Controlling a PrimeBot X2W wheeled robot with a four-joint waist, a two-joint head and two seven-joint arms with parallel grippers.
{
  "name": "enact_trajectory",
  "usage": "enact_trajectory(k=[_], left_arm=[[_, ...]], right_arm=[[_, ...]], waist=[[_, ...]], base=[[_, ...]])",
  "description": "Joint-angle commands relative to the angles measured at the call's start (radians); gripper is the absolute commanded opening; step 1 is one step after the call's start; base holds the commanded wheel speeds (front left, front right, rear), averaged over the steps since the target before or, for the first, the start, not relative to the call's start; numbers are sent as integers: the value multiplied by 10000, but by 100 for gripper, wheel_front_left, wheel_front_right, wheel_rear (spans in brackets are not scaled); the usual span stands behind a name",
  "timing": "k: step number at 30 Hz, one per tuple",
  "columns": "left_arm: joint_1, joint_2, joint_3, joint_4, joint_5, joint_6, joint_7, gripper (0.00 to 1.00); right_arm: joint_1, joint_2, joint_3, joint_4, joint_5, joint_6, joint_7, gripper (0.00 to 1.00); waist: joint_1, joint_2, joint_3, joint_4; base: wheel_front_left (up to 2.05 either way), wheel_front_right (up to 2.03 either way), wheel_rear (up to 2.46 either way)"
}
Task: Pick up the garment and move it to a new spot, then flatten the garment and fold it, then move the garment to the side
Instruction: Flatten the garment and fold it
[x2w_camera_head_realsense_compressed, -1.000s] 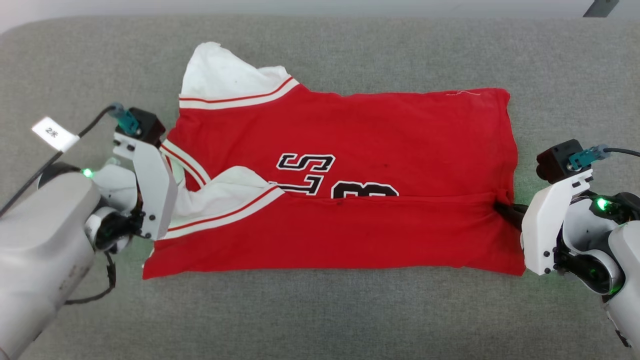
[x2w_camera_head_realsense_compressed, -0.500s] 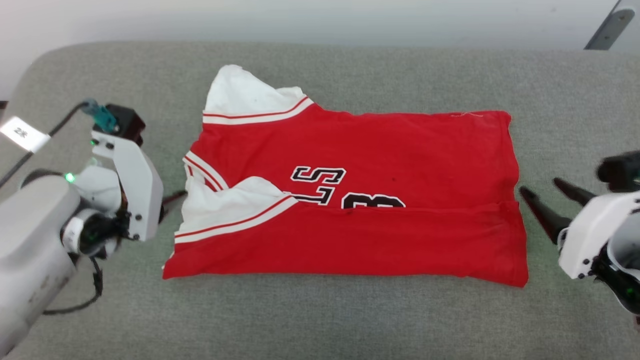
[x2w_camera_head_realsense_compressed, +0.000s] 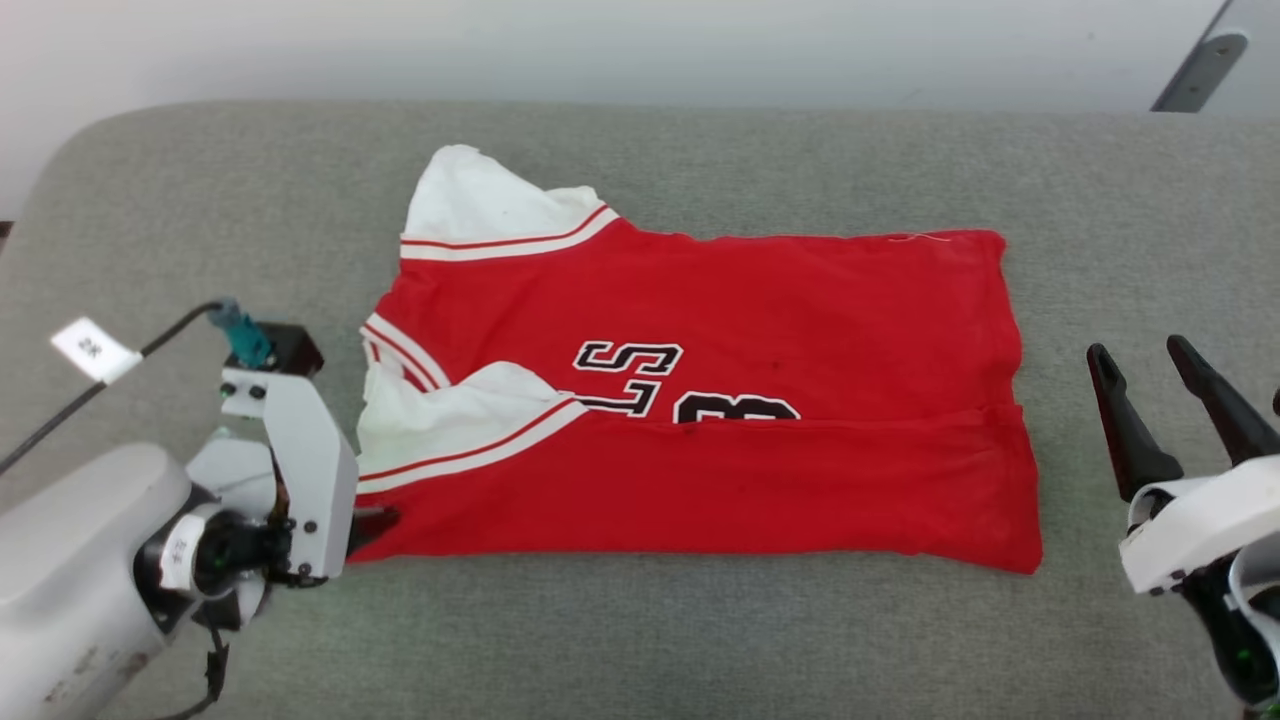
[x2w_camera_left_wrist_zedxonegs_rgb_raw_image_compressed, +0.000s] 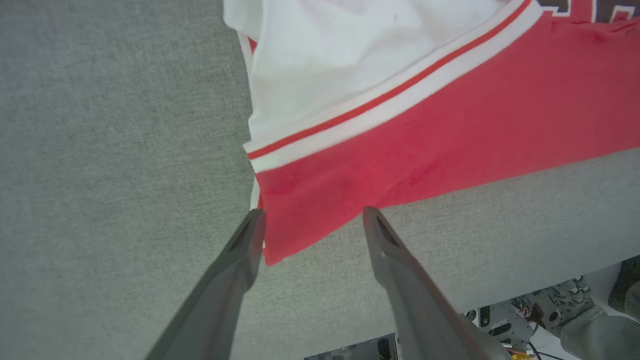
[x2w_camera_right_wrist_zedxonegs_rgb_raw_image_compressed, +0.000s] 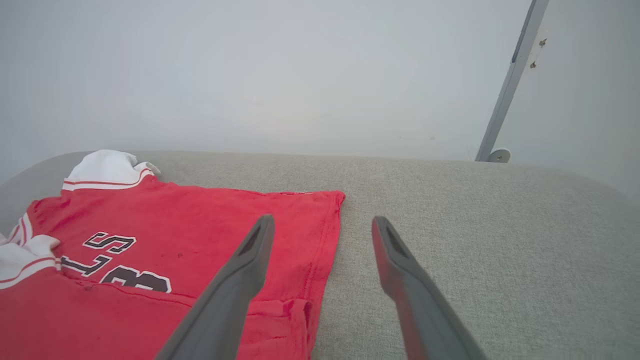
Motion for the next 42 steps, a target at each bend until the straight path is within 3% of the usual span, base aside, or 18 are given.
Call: enact_trajectory(k=[1,8,20,22,23,33,42], left_arm=[[188,7,40,12,-109,160,29,100],[688,-168,-66,790,-340,213,-82,100],[1228,-1166,-71,3152,-680,-754,-599,100],[1245,-1332,-155,3397,-714,-987,-511,13],[1248,-1418,-176,3507,-735,-1085,-461,0],[880,-2110,-223,4111,-552,-1830,-568,0],[673,-2509,-227,4529,-466,-2193,-713,0]], right_arm=[[232,238,-183,-219,-145,-16,-73,100],[845,1030,-605,-942,-491,-16,101,100],[1235,1316,-779,-1269,-514,-16,782,100],[1295,1344,-833,-1259,-444,-16,1057,100],[1329,1298,-759,-1252,-421,-16,1233,100],[1159,1394,-350,-807,-65,-16,3665,100],[288,1425,-171,821,-372,-16,5089,100]], waist=[[0,-1,50,-124],[0,-1,127,-449],[0,-1,204,-627],[0,-1,232,-597],[0,-1,255,-571],[0,-1,551,-227],[0,-1,796,135]], base=[[0,0,0],[0,0,0],[0,0,0],[0,0,0],[0,0,0],[0,0,0],[0,0,0]])
